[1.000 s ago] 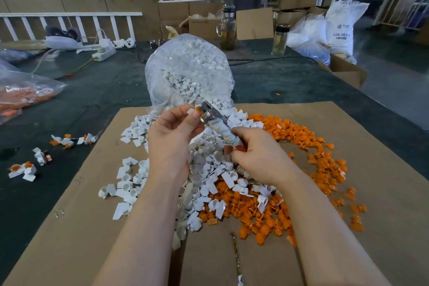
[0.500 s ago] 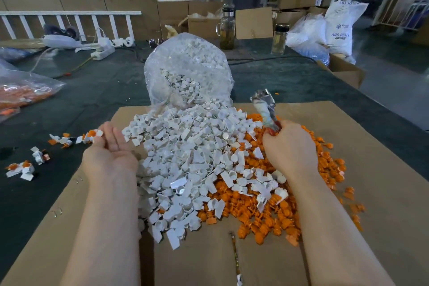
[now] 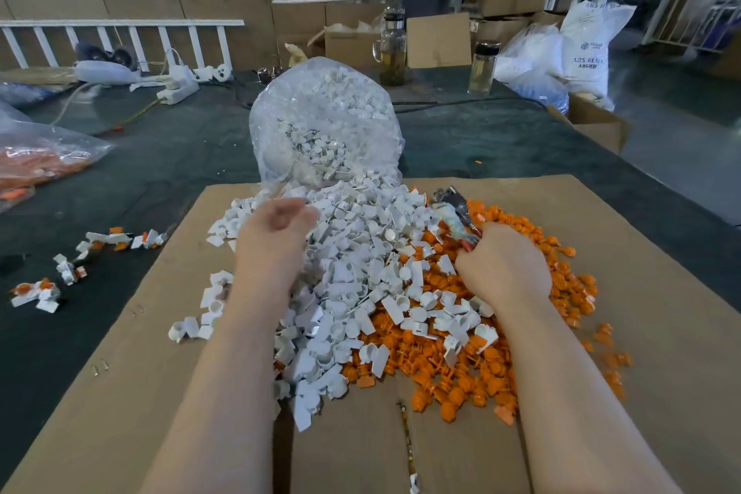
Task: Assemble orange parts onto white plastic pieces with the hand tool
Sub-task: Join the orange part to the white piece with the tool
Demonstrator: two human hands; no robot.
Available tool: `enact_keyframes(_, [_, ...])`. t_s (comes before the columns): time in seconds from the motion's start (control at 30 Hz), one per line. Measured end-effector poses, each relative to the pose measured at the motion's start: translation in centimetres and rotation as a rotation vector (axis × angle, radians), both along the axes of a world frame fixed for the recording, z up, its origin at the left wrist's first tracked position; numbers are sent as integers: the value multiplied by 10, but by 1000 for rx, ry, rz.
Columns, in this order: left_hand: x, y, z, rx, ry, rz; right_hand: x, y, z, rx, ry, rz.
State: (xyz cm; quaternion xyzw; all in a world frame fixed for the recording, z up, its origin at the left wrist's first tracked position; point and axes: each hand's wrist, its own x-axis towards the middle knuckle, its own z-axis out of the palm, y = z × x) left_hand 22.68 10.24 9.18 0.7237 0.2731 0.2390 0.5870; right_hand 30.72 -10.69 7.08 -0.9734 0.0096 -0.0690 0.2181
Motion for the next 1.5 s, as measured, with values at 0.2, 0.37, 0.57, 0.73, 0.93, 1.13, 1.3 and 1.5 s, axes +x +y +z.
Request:
enact_keyframes(0.2, [11, -18, -21, 677, 202, -213, 1, 4, 1, -111, -5, 87])
enact_keyframes(0.37, [11, -15, -19, 694, 172, -188, 2, 3, 1, -116, -9, 88])
enact_keyframes(0.57, [10, -17, -17, 708, 200, -109, 4, 4, -1, -91, -37, 98])
enact_keyframes(0.73, [10, -19, -16, 616, 145, -103, 8, 4, -1, 7, -94, 94])
enact_keyframes(0.93, [7, -27, -8, 394, -54, -29, 5, 7, 5, 294, -169, 244])
enact_keyframes(1.13, [6, -38, -1, 301, -115, -8, -6, 16, 12, 487, -77, 411])
enact_keyframes(1.3, [5, -48, 3, 210, -141, -209, -15, 22, 19, 497, -81, 566])
enact_keyframes(1.5, [5, -49, 2, 220, -120, -260, -18, 27, 18, 470, -122, 608])
